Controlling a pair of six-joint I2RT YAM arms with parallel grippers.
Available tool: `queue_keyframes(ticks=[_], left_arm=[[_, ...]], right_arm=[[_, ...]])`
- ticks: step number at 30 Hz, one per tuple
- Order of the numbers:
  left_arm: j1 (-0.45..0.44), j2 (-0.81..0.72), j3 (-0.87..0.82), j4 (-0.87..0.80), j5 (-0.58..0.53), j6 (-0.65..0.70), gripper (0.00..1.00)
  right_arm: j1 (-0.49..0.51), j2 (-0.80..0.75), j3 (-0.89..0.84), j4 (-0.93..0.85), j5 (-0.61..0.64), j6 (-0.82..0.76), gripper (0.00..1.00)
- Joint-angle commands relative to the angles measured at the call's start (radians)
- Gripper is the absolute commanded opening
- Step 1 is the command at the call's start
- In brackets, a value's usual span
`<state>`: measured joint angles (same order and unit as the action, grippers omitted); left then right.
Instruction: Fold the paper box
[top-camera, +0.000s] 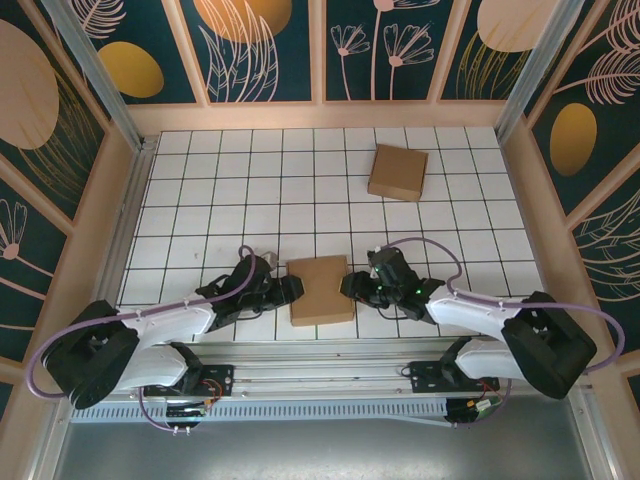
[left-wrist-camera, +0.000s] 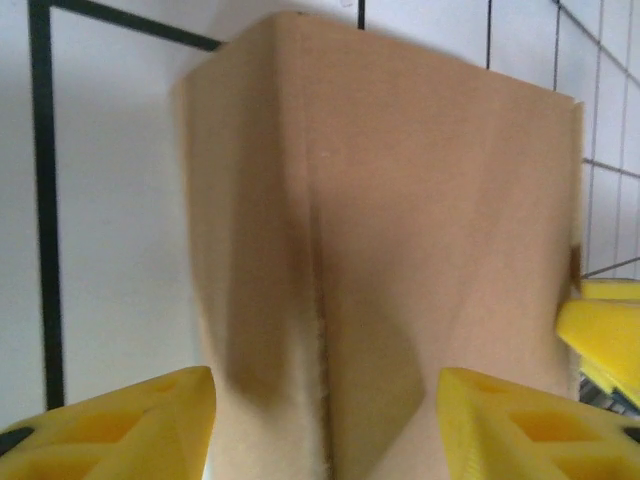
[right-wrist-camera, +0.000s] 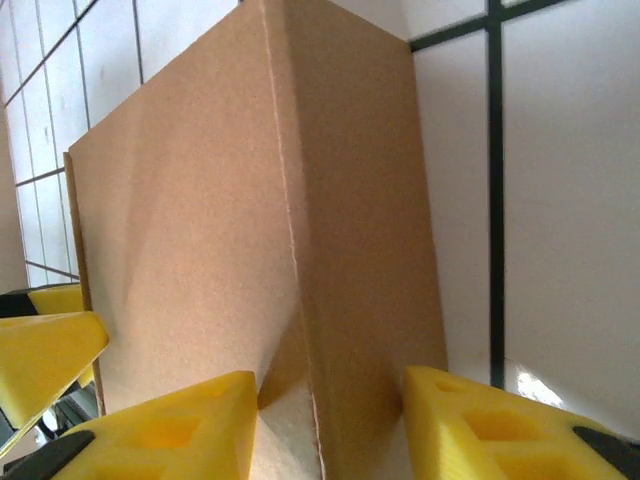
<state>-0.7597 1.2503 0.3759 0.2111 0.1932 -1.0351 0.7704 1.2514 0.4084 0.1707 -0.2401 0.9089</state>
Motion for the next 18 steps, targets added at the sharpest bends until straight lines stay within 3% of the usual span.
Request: queue_keyframes(ticks=[1,4,10,18], left_arm=[[0.0,0.017,0.037,0.057,-0.071,-0.019,0.55],[0.037,0.094,0.126,-0.007,-0.124,-0.03,0.51],[0.169,0.339,0.27,0.13,-0.031,0.003,0.45],[0.304,0.648,0.561,0.1,-0.014,0.123,0.45]], right_arm=[[0.001,0.034,0.006,0.119,0.047,0.066,0.37],[-0.008,0.09,0.022,0.196,0.106,0.115,0.33],[-0.069,0.309,0.137,0.334,0.117,0.108,0.36],[-0.169,0.701,0.524,0.388,0.099,0.006,0.37]])
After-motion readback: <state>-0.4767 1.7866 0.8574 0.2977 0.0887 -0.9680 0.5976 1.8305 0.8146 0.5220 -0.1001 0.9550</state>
